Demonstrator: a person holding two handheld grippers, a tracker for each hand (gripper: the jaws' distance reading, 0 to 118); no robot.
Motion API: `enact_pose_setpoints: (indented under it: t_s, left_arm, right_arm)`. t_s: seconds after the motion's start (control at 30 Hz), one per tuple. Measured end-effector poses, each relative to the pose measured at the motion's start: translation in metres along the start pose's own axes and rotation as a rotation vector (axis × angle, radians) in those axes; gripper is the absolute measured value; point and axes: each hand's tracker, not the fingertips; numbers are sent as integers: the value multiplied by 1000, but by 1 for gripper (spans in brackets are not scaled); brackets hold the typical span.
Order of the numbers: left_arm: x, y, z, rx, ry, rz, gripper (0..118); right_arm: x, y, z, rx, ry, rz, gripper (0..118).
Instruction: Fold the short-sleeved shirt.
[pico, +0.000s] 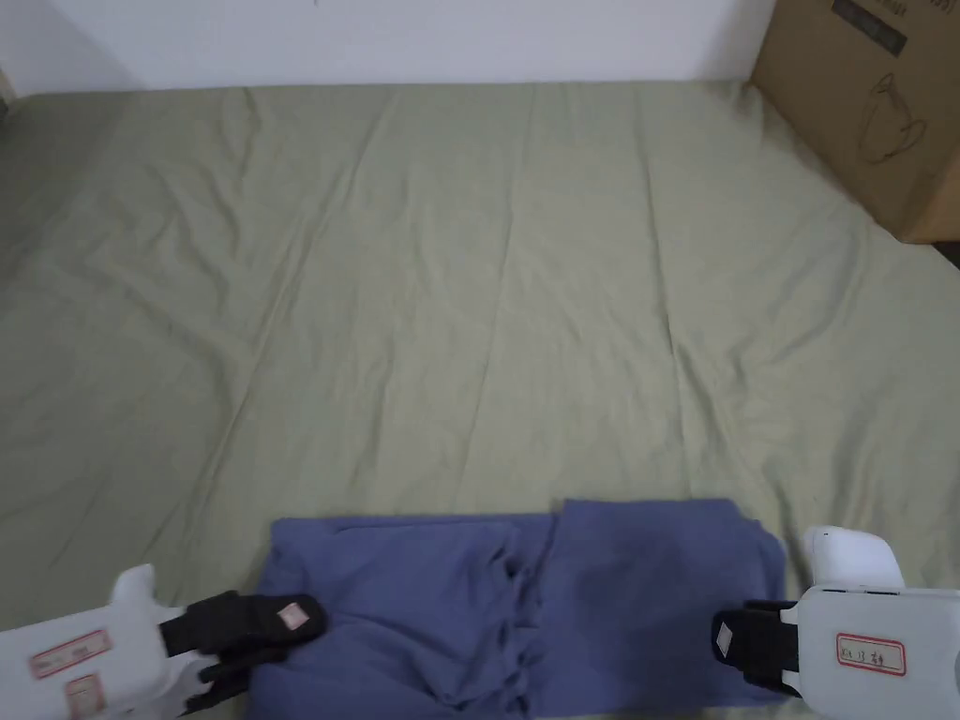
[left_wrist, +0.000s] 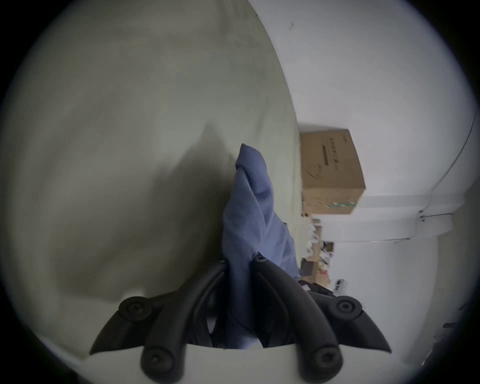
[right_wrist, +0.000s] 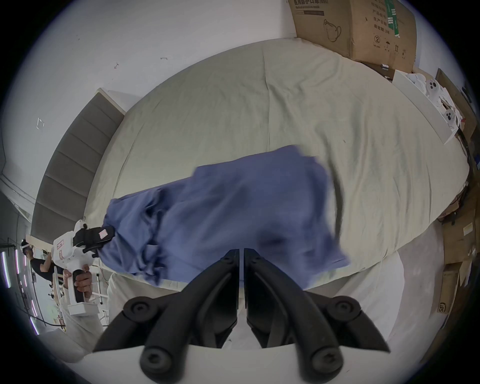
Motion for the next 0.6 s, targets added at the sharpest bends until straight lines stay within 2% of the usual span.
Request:
enact_pose_setpoints:
  t_s: [0.13,0.23,0.43,0.6]
  left_arm:
    - [0,9,53,123,81,21,10]
    - [29,9,70,172,121,-70,10]
    - [115,-5,52,161,108,-214,10]
    - [194,-35,2,77,57,-375,10]
  right_arm:
    - [8,0,-7,-4,16,-8,4]
    - [10,-1,-13,-16,18,-17,4]
    - [18,-3,-9,-6,43,-35,4]
    - [38,-2,-8,11,62,-92,4]
